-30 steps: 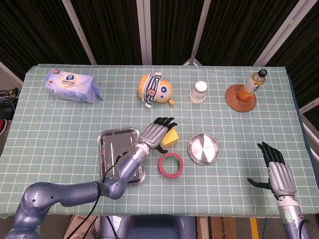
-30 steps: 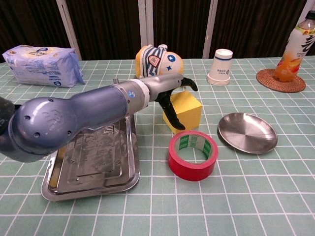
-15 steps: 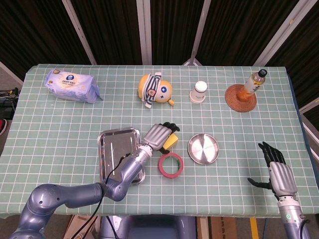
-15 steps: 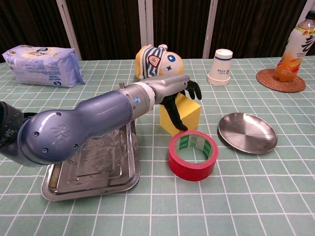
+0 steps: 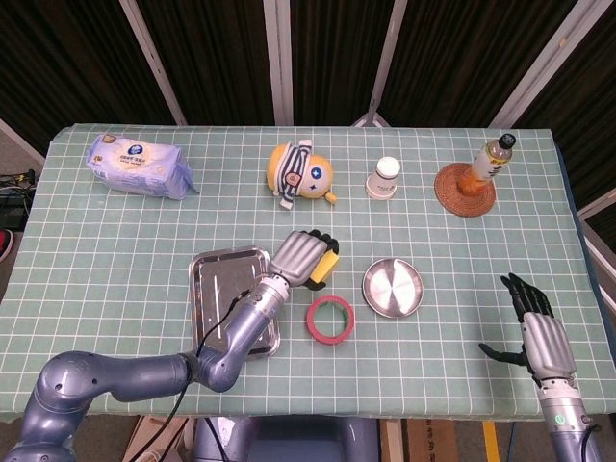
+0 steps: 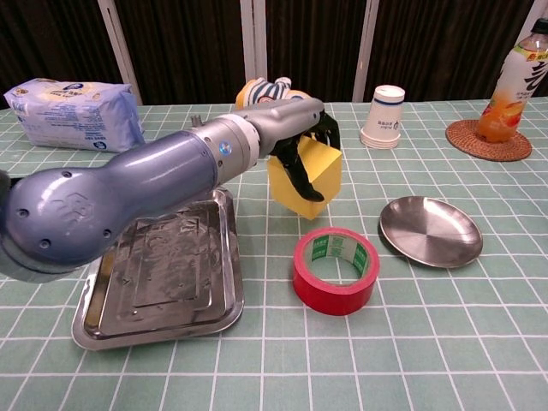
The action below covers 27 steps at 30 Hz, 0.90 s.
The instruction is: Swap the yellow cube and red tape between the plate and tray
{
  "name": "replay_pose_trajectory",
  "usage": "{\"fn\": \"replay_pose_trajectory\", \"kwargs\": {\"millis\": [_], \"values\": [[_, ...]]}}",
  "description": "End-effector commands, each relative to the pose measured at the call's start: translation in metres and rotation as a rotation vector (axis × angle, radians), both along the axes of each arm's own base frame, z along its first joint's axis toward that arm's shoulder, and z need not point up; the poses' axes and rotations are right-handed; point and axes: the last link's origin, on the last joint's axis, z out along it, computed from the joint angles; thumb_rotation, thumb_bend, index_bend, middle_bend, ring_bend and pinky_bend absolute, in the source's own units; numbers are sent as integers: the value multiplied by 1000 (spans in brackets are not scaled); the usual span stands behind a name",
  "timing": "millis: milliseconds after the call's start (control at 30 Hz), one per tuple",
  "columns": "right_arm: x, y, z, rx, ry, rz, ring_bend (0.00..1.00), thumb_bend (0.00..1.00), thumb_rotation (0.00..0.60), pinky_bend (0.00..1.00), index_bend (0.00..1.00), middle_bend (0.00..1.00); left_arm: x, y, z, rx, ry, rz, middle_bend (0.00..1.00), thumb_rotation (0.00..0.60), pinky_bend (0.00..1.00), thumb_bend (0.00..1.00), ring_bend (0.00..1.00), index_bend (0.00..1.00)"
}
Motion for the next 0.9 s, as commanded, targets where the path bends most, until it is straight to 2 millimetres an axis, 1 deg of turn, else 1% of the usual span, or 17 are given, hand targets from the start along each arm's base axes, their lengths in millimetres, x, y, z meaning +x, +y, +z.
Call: {"fn": "replay_pose_trajectory", "kwargs": {"millis": [33, 100, 167, 267, 400, 567, 600, 733, 900], "values": [[0, 0, 1, 0, 1, -1, 20, 81, 600, 0, 0, 0, 4, -3, 43, 45, -57, -36, 311, 600, 455, 353, 304, 363], [-1, 1, 1, -1, 1, -2, 20, 81, 600, 0, 0, 0, -4, -10, 64, 61, -30, -57, 296, 600, 452, 353, 294, 358], [-1, 1, 2, -3, 1, -3, 20, 81, 600, 0, 0, 0, -16, -19, 80, 58, 17, -60, 274, 600, 441, 352, 277, 355], [1, 2, 3, -16, 2, -2, 20, 81, 600, 0, 0, 0, -45, -37, 106, 24, 115, -32, 255, 600, 434, 350, 260, 359], [3, 4, 3, -21, 6, -1, 20, 81, 600, 0, 0, 0, -79, -51, 125, -7, 188, 18, 246, 600, 433, 343, 255, 359], [4, 3, 0, -9, 16, 1, 20, 81, 600, 0, 0, 0, -112, -57, 135, -34, 209, 74, 245, 600, 423, 341, 255, 358], [4, 3, -1, -7, 18, 0, 20, 81, 600, 0, 0, 0, -115, -57, 135, -38, 209, 77, 246, 600, 422, 341, 255, 358], [4, 2, -2, -5, 21, -1, 20, 81, 600, 0, 0, 0, -133, -58, 130, -68, 213, 85, 246, 600, 422, 340, 255, 359], [4, 2, -2, -10, 21, 1, 20, 81, 600, 0, 0, 0, -143, -55, 118, -96, 173, 86, 239, 600, 408, 334, 241, 358]]}}
